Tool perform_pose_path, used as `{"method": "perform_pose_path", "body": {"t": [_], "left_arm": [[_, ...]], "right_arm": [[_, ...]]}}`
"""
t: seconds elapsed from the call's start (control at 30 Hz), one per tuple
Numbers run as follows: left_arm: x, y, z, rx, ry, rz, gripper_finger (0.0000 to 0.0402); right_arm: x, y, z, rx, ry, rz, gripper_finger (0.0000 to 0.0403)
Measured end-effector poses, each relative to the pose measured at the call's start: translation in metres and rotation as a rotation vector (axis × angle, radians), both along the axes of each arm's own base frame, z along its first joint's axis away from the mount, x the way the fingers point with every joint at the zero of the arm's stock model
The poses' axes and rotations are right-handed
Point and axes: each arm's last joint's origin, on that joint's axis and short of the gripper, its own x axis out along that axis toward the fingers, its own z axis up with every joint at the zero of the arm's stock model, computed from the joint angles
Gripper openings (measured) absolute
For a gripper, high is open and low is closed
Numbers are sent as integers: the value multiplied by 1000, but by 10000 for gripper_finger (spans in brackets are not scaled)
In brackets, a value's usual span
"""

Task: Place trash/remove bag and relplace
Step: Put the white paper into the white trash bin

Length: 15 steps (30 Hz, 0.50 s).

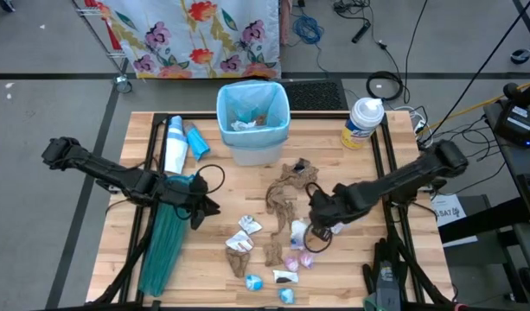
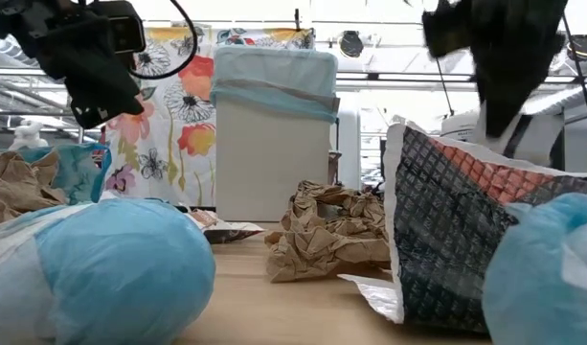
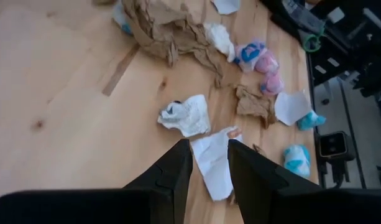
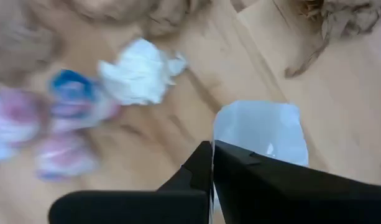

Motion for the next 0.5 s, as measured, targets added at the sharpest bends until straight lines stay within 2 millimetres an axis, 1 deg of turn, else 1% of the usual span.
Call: {"method": "perform_pose_path", "body": {"t": [0.1,0.23,0.37,0.5], "left_arm": [[1,4,-1,1,10,-16,109],[2,8,-1,-4,12,0,109],[2,11,-1,-6,12,16,109],[3,13,-1,6,10,19,109]], "right_arm": [[-4,5,21,28,-66,-37,0],[-7,8,54,-5,-112,-68,0],[-6,5,91,-79,-206,-95,0],[0,-6,125,-176,-352,-115,0]]}}
